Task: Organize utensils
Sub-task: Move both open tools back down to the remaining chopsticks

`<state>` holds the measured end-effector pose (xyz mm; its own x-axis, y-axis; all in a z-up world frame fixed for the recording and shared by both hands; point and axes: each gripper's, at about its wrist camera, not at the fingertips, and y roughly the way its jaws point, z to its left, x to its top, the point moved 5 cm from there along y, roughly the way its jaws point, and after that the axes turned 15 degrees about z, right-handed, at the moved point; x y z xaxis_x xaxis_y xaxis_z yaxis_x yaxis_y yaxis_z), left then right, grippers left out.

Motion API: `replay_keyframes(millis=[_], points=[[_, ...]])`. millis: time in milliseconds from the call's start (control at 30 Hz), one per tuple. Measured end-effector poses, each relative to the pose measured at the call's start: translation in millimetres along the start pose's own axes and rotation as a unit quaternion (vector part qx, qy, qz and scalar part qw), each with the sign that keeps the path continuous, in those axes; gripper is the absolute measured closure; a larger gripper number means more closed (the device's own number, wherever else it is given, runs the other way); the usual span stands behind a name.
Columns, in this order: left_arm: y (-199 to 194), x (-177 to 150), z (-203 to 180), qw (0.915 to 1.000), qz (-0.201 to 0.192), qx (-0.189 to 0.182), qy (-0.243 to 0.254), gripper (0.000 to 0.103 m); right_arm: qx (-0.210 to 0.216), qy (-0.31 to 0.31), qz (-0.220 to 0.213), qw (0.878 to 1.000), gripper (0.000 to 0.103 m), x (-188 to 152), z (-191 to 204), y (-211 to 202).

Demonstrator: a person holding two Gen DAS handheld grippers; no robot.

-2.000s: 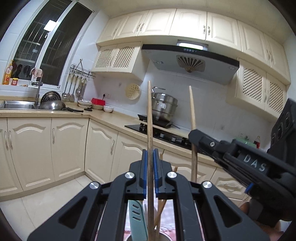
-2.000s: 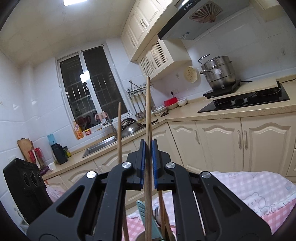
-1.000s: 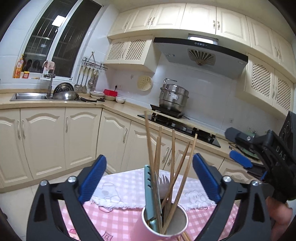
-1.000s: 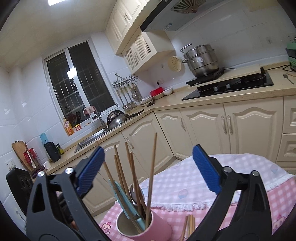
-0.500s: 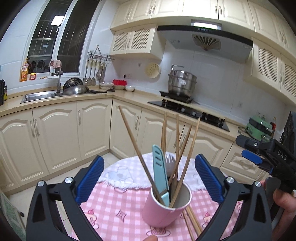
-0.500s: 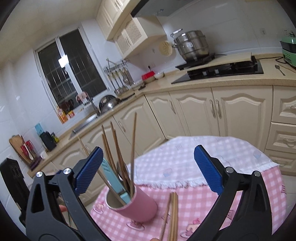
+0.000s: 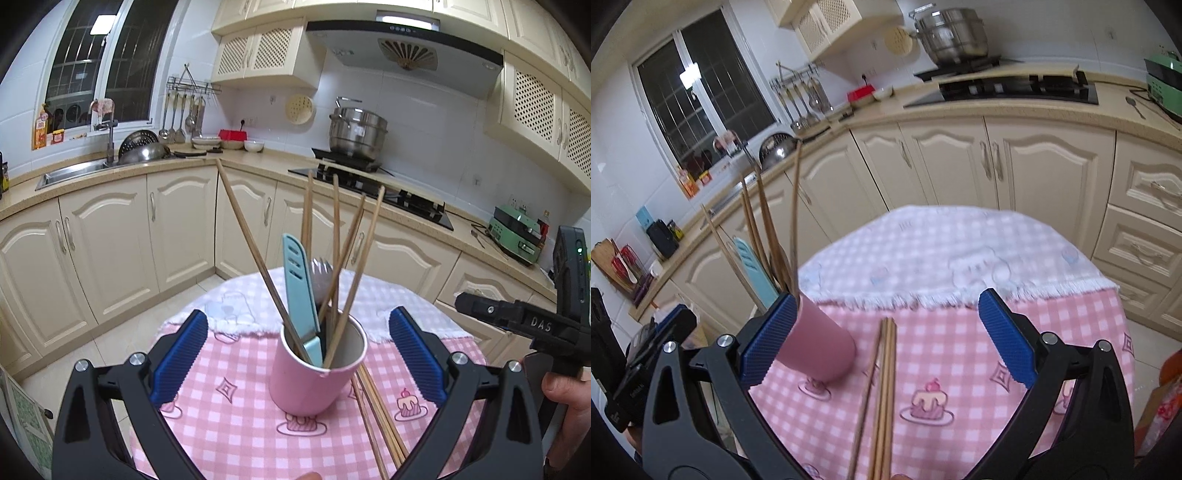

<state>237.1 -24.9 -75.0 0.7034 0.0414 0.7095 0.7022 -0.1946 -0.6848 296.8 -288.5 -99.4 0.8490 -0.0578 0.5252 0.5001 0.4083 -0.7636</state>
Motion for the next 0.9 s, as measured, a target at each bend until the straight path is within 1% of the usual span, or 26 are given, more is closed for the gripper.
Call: replay_keyframes(millis=[167, 233, 367, 467, 667, 900], points=[[12, -11, -6, 0.9996, 0.029, 0.001, 0.001, 0.007, -0.014, -0.008, 0.032, 0.999, 0.006, -11, -8, 10], [16, -16, -9, 0.9991, 0.041, 0.002, 0.002, 0.007, -0.024, -0.012, 0.051, 0.998, 0.006, -16, -11, 16], [29, -27, -14, 0.9974, 0.072, 0.005, 0.003, 0.007, -0.038, -0.025, 0.09, 0.995, 0.006, -28, -15, 28], [42, -37, -20, 0.9947, 0.102, 0.009, 0.009, 0.007, -0.045, -0.033, 0.112, 0.992, 0.006, -36, -18, 37], [68, -61, -36, 0.9869, 0.158, 0.011, 0.03, 0.007, -0.055, -0.027, 0.134, 0.989, 0.006, -47, -29, 43], [102, -91, -52, 0.9727, 0.222, 0.03, 0.06, 0.007, -0.071, -0.04, 0.165, 0.983, 0.006, -61, -35, 53]])
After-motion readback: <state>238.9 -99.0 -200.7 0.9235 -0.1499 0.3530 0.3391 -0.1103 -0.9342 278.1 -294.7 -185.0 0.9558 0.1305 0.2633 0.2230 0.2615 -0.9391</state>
